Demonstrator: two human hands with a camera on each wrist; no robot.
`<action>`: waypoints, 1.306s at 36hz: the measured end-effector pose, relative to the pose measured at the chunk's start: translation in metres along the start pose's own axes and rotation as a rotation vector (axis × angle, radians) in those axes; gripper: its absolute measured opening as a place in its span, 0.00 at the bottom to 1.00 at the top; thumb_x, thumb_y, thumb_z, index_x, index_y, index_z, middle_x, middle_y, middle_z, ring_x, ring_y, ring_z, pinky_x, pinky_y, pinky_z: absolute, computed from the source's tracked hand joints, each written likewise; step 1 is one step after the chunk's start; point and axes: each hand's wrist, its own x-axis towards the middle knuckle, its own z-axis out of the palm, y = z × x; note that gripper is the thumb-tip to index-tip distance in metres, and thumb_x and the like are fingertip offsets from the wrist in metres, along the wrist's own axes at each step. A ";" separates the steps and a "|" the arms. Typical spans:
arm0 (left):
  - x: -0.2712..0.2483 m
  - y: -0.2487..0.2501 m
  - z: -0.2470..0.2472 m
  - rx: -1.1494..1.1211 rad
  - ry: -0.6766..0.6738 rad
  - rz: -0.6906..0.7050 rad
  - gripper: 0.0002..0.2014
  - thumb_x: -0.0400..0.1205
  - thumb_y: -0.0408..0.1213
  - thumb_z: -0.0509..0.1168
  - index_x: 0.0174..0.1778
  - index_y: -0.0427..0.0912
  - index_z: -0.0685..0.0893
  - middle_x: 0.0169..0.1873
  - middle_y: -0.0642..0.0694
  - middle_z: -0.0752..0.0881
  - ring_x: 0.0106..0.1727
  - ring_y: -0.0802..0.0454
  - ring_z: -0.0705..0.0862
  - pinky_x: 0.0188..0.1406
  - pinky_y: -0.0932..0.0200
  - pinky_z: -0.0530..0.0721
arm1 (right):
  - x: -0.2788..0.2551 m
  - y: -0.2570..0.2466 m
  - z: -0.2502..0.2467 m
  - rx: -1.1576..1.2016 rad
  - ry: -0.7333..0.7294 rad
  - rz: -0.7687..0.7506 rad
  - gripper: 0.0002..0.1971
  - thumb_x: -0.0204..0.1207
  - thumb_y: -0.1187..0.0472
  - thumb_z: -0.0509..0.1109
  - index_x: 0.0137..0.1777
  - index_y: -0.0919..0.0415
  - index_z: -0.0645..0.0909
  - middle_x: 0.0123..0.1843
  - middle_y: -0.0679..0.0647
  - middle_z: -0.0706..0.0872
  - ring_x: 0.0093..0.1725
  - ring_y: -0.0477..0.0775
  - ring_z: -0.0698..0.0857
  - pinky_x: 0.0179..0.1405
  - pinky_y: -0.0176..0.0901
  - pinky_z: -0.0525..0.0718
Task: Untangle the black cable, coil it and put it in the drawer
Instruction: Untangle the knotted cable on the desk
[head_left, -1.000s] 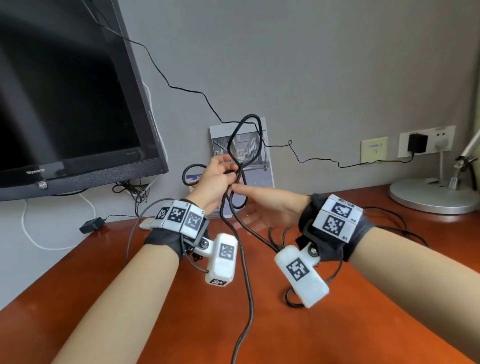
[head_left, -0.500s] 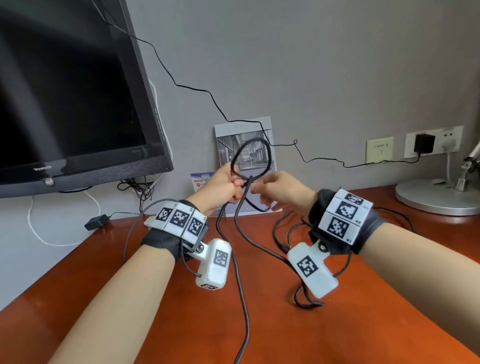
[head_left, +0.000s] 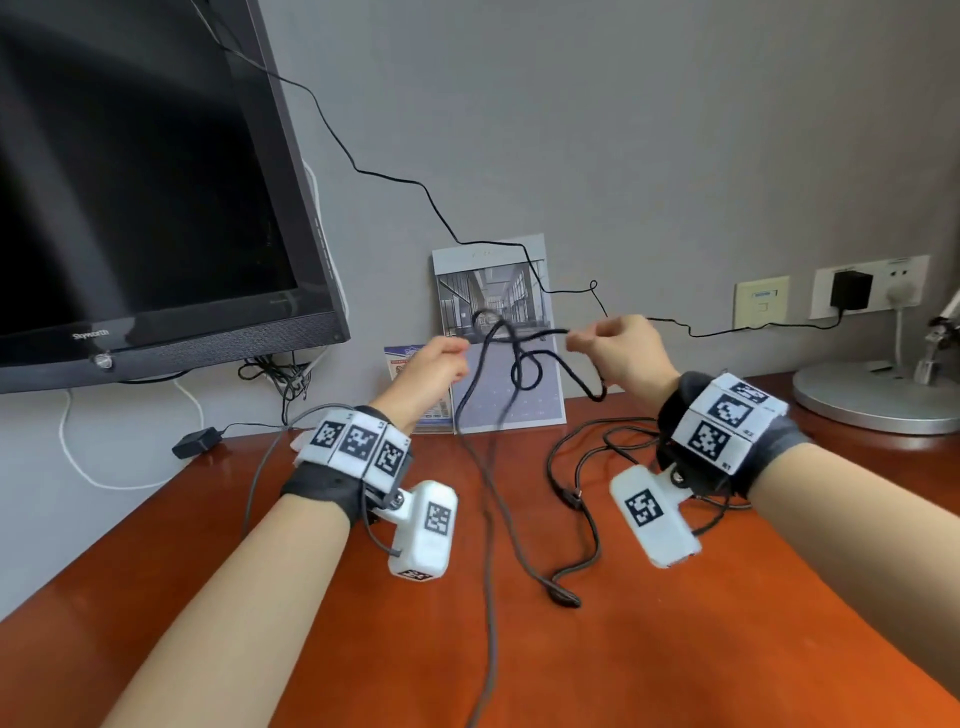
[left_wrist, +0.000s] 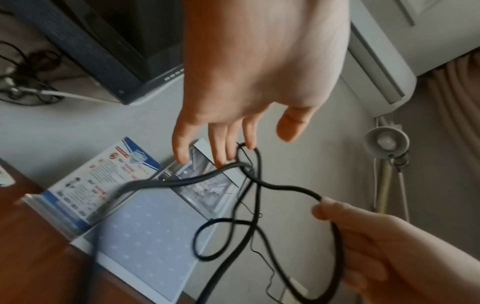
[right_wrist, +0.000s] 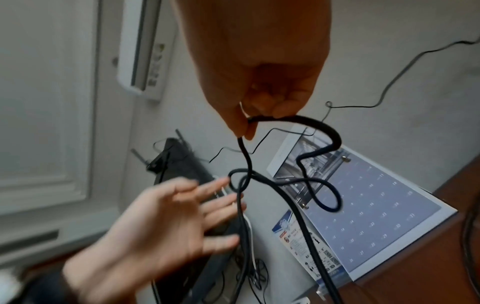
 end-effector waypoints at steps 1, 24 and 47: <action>0.001 0.004 0.003 -0.037 -0.010 0.001 0.18 0.84 0.33 0.57 0.72 0.43 0.73 0.62 0.49 0.78 0.57 0.56 0.77 0.39 0.68 0.71 | -0.003 -0.002 0.003 -0.004 -0.040 -0.041 0.11 0.74 0.57 0.74 0.33 0.59 0.82 0.19 0.44 0.76 0.18 0.39 0.74 0.27 0.34 0.73; -0.005 0.022 -0.011 -0.991 0.007 0.025 0.15 0.84 0.36 0.49 0.30 0.46 0.63 0.21 0.53 0.65 0.20 0.57 0.60 0.27 0.62 0.59 | -0.021 -0.010 0.024 0.587 -0.717 0.300 0.17 0.82 0.42 0.56 0.51 0.57 0.74 0.38 0.54 0.85 0.32 0.50 0.84 0.34 0.42 0.83; -0.008 -0.026 -0.008 -0.313 -0.055 -0.351 0.14 0.85 0.46 0.56 0.35 0.45 0.65 0.26 0.50 0.65 0.12 0.58 0.69 0.12 0.71 0.63 | 0.002 -0.025 0.008 0.523 -0.083 0.184 0.17 0.78 0.76 0.55 0.38 0.57 0.80 0.30 0.52 0.71 0.26 0.48 0.68 0.21 0.32 0.76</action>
